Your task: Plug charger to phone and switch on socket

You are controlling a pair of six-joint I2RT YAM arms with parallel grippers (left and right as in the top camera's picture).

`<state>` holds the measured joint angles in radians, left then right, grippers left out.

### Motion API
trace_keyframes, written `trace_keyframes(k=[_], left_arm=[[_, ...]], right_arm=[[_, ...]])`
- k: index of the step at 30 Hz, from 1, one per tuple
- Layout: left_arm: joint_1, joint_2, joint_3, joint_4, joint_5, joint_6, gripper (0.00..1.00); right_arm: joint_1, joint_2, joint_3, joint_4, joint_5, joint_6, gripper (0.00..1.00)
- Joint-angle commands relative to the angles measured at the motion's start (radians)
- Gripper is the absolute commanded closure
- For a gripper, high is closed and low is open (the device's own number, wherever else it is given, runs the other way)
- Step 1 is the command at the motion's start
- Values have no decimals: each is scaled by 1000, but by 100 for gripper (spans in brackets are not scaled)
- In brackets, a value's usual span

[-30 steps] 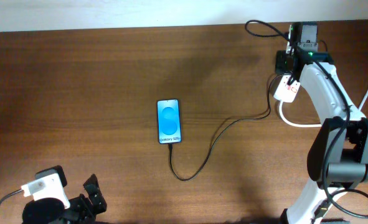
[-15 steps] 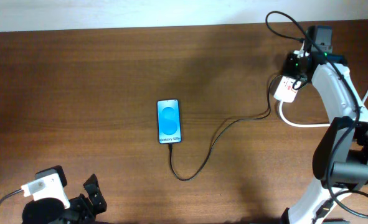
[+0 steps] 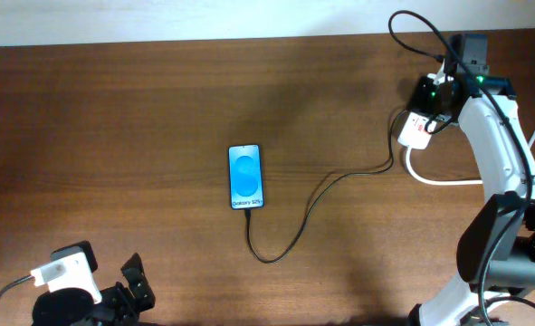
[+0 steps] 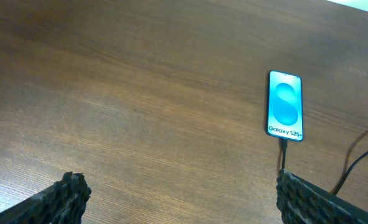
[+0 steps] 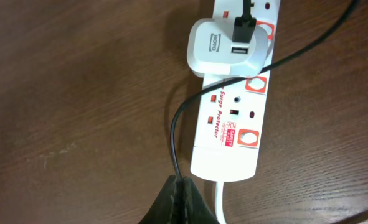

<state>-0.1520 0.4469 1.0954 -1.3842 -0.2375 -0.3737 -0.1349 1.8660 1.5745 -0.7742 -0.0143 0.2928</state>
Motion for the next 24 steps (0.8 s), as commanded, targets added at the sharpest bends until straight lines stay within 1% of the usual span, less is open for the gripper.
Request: trace_keyframes(k=[1,3,5,7,8,11,13,17,22,24], left_arm=[[0,-5,-2,3,-14,12,1],[0,-5,-2,3,-14,12,1],[0,-5,-2,3,-14,11,1],[0,-5,-2,3,-14,11,1],[0,-5,-2,3,-14,12,1],[0,-5,-2,3,-14,11,1],[0,-5,-2,3,-14,11,1],[0,-5,-2,3,-14,11,1],[0,-5,-2,3,-14,12,1],[0,-5,-2,3,-14,11,1]], right_arm=[[3,-18,2,-1,-12,12,96],[4,-16,1,-8,-12,4,96],[4,-14,1,-7,-12,-50,96],[4,-10,1,-6,2,-193,96],[0,-8,1,-7,53,-292,96],[-11,2,1,16,77,-372,96],[-15,25,1,45,85,-480,96],[-17,70,1,93,214,-524,96],[-36,119,1,137,232,-630,96],[-48,129,1,156,232,-637,96]])
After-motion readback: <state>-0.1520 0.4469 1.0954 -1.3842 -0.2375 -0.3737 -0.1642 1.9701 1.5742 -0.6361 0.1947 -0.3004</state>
